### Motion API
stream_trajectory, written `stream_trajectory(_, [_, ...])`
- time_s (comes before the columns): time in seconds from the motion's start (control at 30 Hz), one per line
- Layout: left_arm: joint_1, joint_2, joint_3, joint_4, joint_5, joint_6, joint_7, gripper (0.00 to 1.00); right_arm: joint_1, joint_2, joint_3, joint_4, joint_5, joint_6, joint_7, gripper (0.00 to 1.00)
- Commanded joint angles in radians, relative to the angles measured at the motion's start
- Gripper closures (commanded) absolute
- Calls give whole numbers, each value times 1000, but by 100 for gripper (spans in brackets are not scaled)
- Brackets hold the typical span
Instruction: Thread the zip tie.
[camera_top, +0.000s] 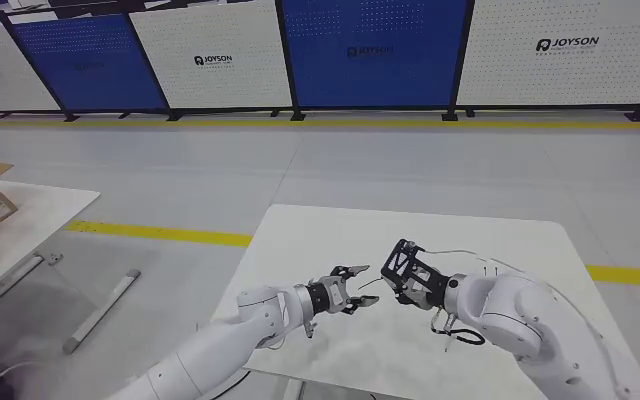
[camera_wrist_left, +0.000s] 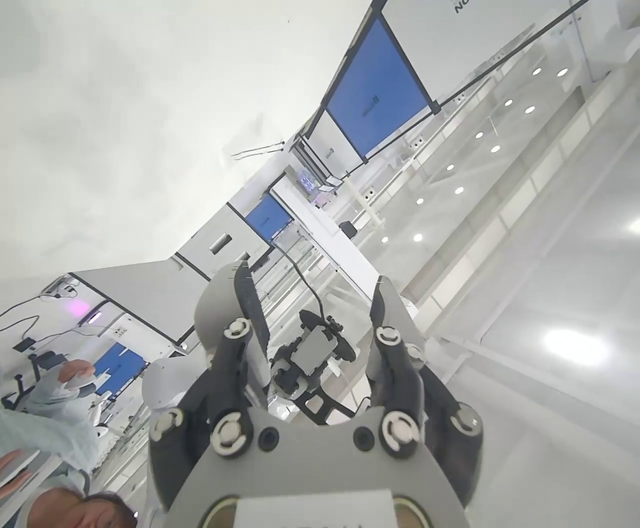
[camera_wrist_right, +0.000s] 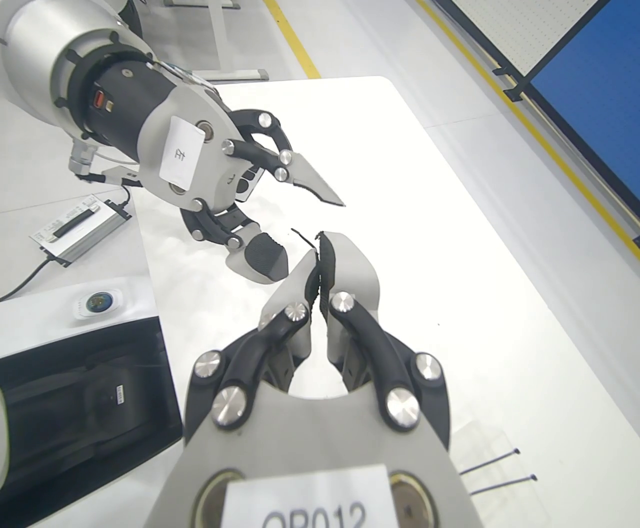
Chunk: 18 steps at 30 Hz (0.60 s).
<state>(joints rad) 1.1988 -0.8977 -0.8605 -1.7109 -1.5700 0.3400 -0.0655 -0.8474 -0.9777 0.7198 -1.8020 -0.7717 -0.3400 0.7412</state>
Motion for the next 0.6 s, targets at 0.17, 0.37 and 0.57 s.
stream_trajectory(0.17, [-23, -1, 31, 14, 0, 0, -12, 64, 0, 0, 0, 0, 0, 0, 0, 100])
stream_trajectory(0.37, [-29, 0, 38, 15, 0, 0, -31, 67, 0, 0, 0, 0, 0, 0, 0, 100])
stream_trajectory(0.57, [-29, -2, 35, 15, 0, 0, -35, 72, 0, 0, 0, 0, 0, 0, 0, 100])
